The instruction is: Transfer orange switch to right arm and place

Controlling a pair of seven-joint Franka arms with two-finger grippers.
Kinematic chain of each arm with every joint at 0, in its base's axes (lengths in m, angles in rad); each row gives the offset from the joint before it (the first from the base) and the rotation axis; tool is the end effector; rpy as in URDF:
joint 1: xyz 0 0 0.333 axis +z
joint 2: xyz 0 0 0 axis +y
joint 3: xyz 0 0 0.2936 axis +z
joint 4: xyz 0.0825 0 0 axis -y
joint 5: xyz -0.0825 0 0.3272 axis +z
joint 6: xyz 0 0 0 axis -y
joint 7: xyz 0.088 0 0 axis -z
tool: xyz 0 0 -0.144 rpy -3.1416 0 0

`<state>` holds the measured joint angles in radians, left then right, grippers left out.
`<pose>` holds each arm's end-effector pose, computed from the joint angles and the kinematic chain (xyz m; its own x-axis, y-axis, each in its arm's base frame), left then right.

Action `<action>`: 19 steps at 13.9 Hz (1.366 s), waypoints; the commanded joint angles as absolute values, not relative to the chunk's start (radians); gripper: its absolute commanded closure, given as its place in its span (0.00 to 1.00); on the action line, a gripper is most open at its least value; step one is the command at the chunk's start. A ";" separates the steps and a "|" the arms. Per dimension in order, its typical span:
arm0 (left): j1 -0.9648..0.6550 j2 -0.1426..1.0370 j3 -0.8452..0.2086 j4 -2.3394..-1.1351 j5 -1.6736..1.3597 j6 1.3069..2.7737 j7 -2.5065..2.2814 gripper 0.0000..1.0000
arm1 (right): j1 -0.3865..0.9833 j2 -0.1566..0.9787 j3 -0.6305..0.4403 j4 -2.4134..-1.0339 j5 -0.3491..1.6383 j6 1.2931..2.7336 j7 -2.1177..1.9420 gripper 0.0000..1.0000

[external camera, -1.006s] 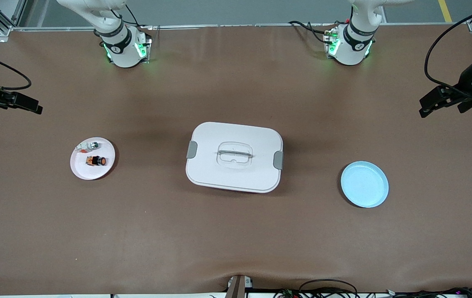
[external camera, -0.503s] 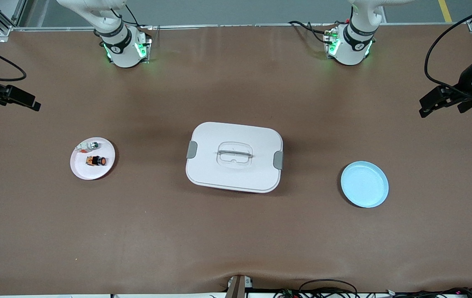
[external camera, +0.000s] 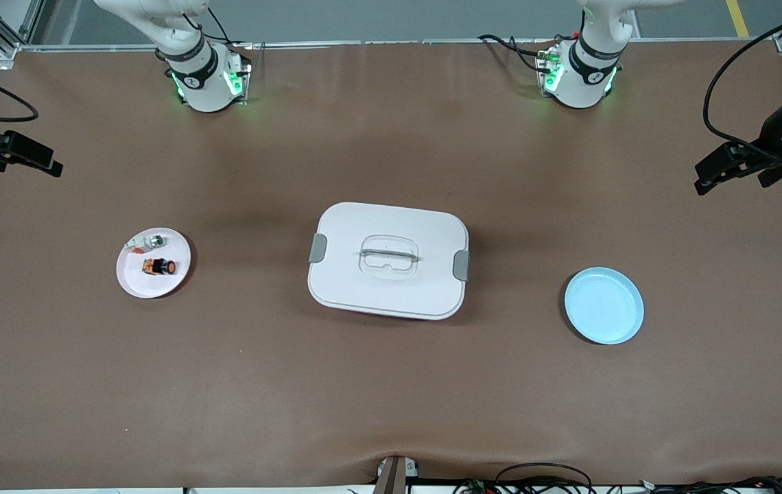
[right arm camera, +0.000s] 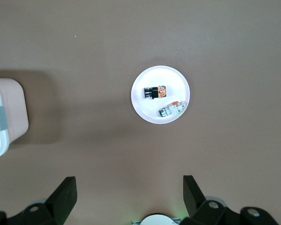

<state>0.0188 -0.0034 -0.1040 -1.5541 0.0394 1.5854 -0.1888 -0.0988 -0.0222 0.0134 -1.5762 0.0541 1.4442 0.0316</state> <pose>0.4986 -0.0370 0.5752 0.9938 0.1028 0.0415 0.1041 -0.9940 -0.0325 0.4724 -0.0320 0.5638 0.9878 -0.1094 -0.1110 -0.1155 -0.9920 -0.0503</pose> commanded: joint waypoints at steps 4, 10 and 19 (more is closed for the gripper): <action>0.015 -0.015 -0.100 -1.563 0.028 1.594 -0.163 0.00 | -0.124 -0.130 0.018 -1.721 0.064 1.525 -0.009 0.00; 0.020 -0.017 -0.100 -1.562 0.026 1.586 -0.069 0.00 | -0.100 -0.147 0.028 -1.736 0.061 1.526 0.049 0.00; 0.025 -0.017 -0.091 -1.540 0.020 1.585 -0.061 0.00 | -0.069 -0.155 0.028 -1.738 0.012 1.580 0.049 0.00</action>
<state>0.0209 -0.0035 -0.0991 -1.5453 0.0394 1.5855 -0.0773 -0.0740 -0.1271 0.0292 -1.7137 0.0292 1.5637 0.0314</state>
